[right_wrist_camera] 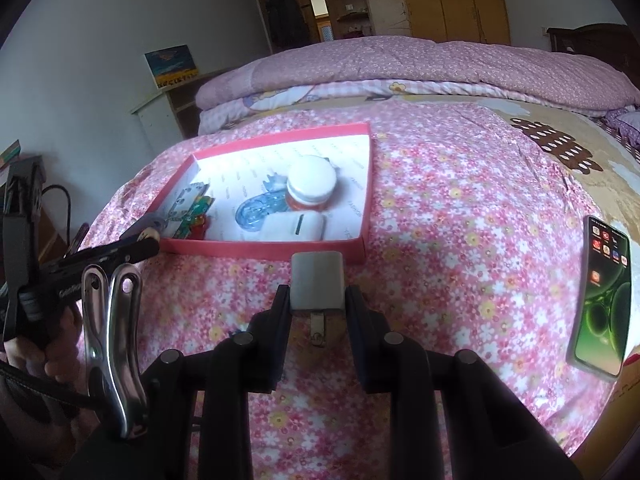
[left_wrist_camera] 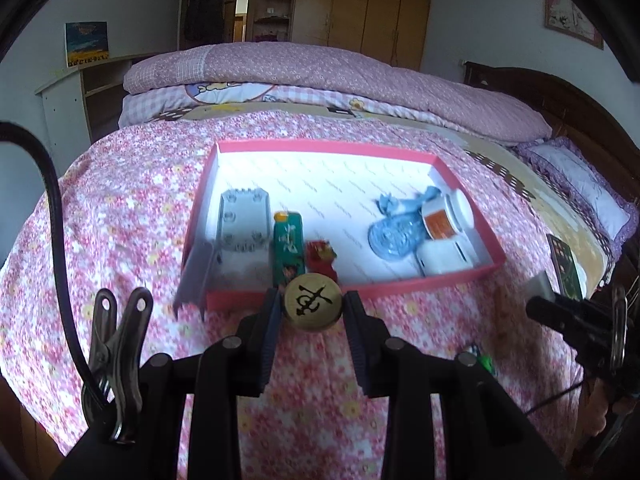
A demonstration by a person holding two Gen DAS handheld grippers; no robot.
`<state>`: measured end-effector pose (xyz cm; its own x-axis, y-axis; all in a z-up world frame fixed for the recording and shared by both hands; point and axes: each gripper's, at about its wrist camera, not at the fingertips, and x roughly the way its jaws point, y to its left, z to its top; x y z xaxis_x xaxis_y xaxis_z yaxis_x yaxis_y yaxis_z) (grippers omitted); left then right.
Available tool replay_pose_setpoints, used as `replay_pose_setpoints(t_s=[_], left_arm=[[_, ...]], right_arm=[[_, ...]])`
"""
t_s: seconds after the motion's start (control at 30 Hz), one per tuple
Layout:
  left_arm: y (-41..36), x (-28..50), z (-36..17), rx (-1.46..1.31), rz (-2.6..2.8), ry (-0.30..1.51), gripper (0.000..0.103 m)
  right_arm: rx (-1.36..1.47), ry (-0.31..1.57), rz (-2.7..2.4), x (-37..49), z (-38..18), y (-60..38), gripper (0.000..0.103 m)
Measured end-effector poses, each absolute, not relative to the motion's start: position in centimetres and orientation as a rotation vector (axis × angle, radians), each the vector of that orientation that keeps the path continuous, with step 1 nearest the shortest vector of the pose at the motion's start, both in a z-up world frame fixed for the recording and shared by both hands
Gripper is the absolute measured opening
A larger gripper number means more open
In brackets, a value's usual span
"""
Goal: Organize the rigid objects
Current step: 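Carry wooden chess piece over tray with left tool while right tool carries white cube there, then lower chess piece into tray and open left tool while right tool releases white cube inside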
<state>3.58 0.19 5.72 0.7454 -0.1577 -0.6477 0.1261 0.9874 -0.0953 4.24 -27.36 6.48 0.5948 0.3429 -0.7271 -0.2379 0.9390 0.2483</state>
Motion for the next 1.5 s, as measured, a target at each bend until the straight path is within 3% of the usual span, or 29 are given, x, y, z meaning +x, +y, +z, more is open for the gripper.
replay_pose_setpoints(t_s=[1.0,1.27,1.5], left_arm=[[-1.3,13.5,4.8,-0.011,-0.109,0.722,0.033],[-0.7,14.5,4.4,-0.065,-0.093,0.741,0.052],[-1.0,14.3,4.1,-0.053,-0.086,0.732,0.053]], right_arm=[[0.087,0.873,0.45,7.0,7.5,-22.7,0.028],[0.101,0.892,0.458,8.1,7.1,-22.2,0.028],[0.088,0.868,0.461,10.5,8.0,-20.9,0.028]])
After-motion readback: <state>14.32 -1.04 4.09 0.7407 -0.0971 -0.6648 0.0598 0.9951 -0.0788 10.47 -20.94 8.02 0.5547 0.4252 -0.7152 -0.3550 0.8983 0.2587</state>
